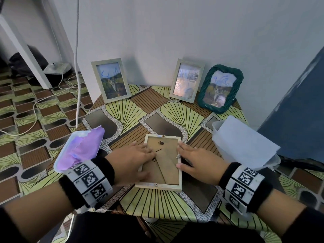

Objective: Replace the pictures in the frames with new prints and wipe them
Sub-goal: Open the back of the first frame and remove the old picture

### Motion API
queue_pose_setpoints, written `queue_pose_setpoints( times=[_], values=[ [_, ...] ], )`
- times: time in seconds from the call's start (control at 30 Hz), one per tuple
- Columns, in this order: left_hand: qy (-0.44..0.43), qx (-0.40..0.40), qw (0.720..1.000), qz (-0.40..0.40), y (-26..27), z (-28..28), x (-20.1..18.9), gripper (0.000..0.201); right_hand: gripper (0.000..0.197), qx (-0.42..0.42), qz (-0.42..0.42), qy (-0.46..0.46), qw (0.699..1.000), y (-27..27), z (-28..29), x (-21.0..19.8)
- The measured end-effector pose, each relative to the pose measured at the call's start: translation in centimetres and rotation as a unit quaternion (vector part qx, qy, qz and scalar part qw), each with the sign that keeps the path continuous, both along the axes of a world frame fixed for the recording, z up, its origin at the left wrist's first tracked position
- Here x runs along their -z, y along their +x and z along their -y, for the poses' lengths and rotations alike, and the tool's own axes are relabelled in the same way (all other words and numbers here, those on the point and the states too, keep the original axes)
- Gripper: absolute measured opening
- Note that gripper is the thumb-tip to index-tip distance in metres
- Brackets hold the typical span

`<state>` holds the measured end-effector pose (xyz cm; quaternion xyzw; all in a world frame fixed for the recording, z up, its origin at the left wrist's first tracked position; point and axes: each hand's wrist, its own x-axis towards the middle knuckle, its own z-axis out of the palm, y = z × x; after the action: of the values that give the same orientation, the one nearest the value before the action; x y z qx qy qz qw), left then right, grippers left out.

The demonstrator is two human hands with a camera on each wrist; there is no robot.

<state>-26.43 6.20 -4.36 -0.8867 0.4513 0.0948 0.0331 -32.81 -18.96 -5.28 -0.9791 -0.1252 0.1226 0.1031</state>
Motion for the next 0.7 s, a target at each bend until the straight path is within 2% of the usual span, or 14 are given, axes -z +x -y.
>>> queue_pose_setpoints(
  times=[0.07, 0.1, 0.23, 0.5, 0.7],
  values=[
    [-0.022, 0.015, 0.998, 0.052, 0.3, 0.8, -0.5, 0.046, 0.067, -0.003, -0.002, 0.000, 1.000, 0.1, 0.0, 0.0],
    [-0.021, 0.019, 0.997, 0.068, 0.4, 1.2, -0.7, 0.044, 0.067, -0.005, -0.004, -0.002, 1.000, 0.1, 0.1, 0.0],
    [0.016, 0.026, 0.996, 0.080, 1.2, 2.5, -0.5, 0.051, 0.068, -0.007, -0.010, -0.002, 1.000, 0.2, 0.2, 0.1],
    [0.001, 0.056, 0.998, 0.010, 1.5, 2.3, 0.3, 0.057, 0.069, -0.015, -0.020, 0.000, 1.000, 0.1, 0.6, 0.4],
    [0.005, 0.087, 0.995, 0.052, 1.2, 2.0, 1.4, 0.061, 0.069, -0.018, -0.030, 0.009, 0.999, 0.0, 0.5, 0.3]
  ],
)
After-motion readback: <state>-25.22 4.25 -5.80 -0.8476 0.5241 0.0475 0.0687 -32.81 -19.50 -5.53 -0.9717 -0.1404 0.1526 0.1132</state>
